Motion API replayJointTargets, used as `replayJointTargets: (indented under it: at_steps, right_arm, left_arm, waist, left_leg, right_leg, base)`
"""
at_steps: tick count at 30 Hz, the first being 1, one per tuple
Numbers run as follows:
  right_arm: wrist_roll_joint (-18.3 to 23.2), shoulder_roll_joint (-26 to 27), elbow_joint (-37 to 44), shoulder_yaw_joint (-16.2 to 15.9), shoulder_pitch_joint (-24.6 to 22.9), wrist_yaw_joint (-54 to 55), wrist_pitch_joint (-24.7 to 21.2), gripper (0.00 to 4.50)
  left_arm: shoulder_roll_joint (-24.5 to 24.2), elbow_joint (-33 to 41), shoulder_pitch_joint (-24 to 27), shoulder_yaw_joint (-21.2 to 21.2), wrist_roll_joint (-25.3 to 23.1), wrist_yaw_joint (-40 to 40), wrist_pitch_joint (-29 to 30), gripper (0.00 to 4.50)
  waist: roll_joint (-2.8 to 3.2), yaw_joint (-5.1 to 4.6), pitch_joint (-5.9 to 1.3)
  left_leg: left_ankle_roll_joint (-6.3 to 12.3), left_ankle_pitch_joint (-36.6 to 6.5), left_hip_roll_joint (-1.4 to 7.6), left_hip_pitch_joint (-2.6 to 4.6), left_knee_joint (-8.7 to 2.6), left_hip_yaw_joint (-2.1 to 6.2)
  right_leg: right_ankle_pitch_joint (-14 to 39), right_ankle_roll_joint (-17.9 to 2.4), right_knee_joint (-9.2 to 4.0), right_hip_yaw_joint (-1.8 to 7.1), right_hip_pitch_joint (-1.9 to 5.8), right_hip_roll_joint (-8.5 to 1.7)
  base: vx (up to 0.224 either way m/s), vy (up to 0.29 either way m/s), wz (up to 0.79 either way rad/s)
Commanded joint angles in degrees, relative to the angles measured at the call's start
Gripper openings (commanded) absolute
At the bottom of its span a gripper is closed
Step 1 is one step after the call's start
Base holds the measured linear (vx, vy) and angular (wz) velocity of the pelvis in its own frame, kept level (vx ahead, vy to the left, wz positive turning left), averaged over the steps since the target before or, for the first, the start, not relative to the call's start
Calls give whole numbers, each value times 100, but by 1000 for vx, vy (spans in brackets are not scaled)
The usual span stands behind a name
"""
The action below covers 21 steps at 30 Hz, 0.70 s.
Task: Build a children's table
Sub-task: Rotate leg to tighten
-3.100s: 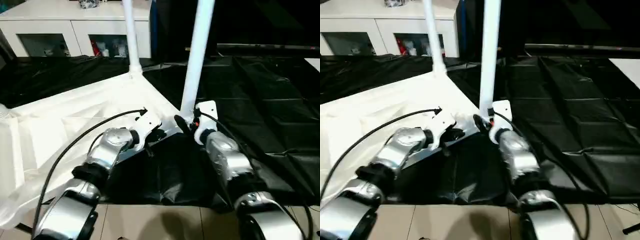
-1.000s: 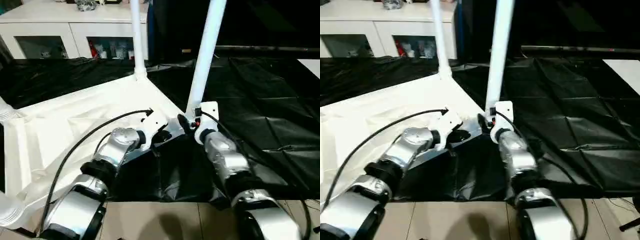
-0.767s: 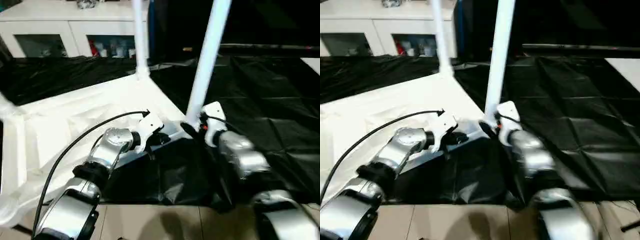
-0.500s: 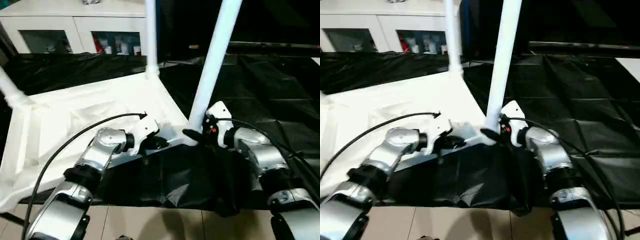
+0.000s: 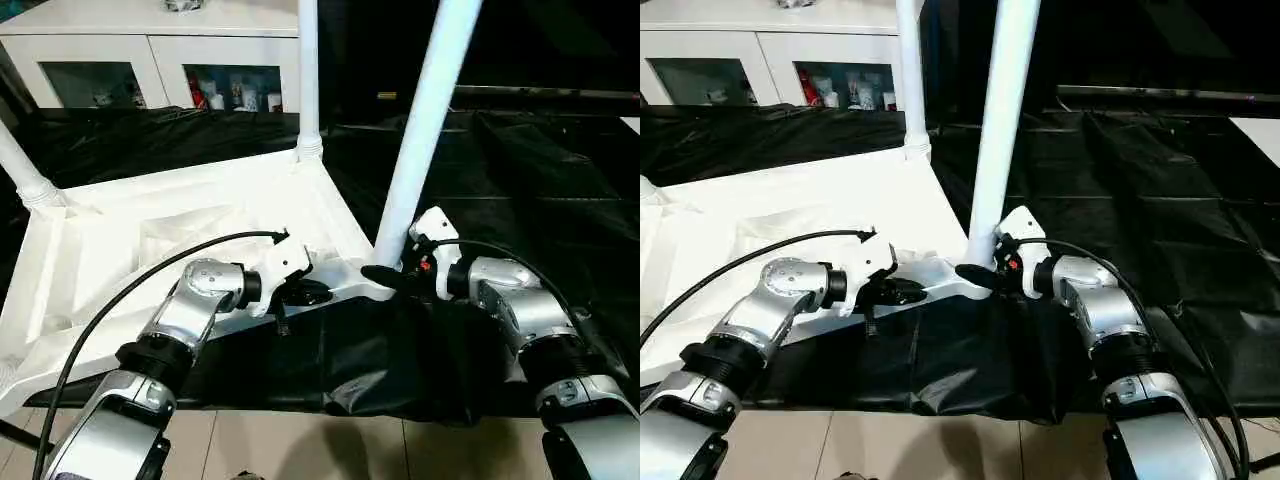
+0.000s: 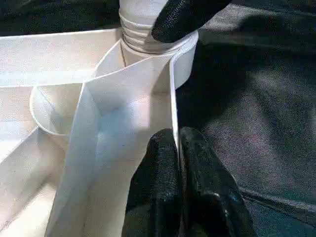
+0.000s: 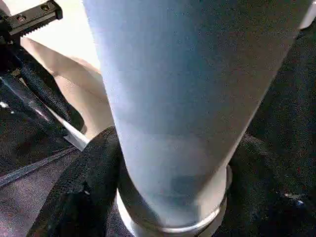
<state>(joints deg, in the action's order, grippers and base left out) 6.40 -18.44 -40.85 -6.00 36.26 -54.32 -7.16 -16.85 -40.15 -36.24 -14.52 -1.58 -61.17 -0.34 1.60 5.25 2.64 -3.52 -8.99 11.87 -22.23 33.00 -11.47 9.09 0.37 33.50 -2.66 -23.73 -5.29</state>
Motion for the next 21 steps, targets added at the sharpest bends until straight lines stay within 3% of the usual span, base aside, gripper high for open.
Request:
replayJointTargets:
  at_steps: [1, 7, 11, 13, 14, 15, 17, 18, 19, 21]
  right_arm:
    - [-63, 22, -101, -72, 54, -101, -40, 274]
    - [-57, 194, -307, 166, 68, 599, -58, 271]
    - [7, 591, -677, 655, 85, 2187, -181, 270]
    - [33, 735, -754, 805, 77, 2720, -244, 270]
    - [56, 864, -818, 926, 67, 3166, -298, 270]
    - [78, 999, -864, 1030, 50, 3570, -334, 270]
    - [144, 1290, -905, 1206, 15, 4199, -328, 270]
    - [149, 1379, -909, 1227, 17, 4329, -312, 270]
    - [150, 1571, -919, 1259, 24, 4606, -266, 270]
    - [100, 1856, -969, 1229, 77, 4892, -122, 270]
  left_arm:
    - [-44, 95, 78, -68, -8, -122, 70, 0]
    - [14, -41, 27, -29, -39, 73, 144, 0]
    - [302, -653, -383, 112, -307, 1230, 214, 0]
    - [408, -840, -518, 165, -354, 1607, 279, 0]
    - [510, -988, -636, 218, -381, 1953, 363, 0]
    - [619, -1122, -749, 280, -392, 2294, 442, 0]
    - [809, -1276, -895, 322, -407, 2689, 554, 0]
    - [855, -1287, -910, 305, -417, 2723, 562, 0]
    - [957, -1302, -939, 268, -435, 2776, 579, 0]
    - [1112, -1352, -970, 216, -435, 2719, 520, 0]
  waist:
    - [-81, 23, -405]
    - [-74, -6, -392]
    - [-62, -58, -336]
    - [-67, -63, -347]
    - [-56, -71, -333]
    - [-70, -69, -335]
    - [-44, -75, -325]
    - [-54, -73, -335]
    - [-5, -85, -335]
    - [-19, -91, -347]
  left_leg:
    - [317, -1218, 119, 123, -329, 32]
    - [247, -1318, 109, 122, -341, 36]
    - [-10, -1895, 79, 180, -373, 47]
    - [-93, -2018, 76, 185, -391, 89]
    - [-164, -2121, 69, 217, -393, 85]
    - [-161, -2151, 67, 214, -397, 96]
    - [-165, -2227, 60, 221, -403, 94]
    - [-179, -2247, 58, 218, -408, 110]
    - [-191, -2273, 61, 199, -425, 115]
    - [-202, -2338, 55, 203, -428, 120]
  right_leg:
    - [1023, -1392, -276, 129, 285, -234]
    - [1199, -1351, -294, 130, 276, -234]
    - [2163, -1090, -412, 153, 193, -228]
    - [2466, -955, -435, 137, 213, -249]
    - [2640, -854, -473, 145, 158, -241]
    - [2692, -830, -480, 134, 174, -244]
    - [2805, -756, -513, 139, 139, -238]
    - [2800, -747, -515, 130, 149, -243]
    - [2728, -730, -519, 130, 150, -235]
    - [2605, -742, -512, 124, 151, -232]
  base:
    - [0, 0, 0]
    - [0, 0, 0]
    - [0, 0, 0]
    - [0, 0, 0]
    - [0, 0, 0]
    - [0, 0, 0]
    - [0, 0, 0]
    - [0, 0, 0]
    - [0, 0, 0]
    - [0, 0, 0]
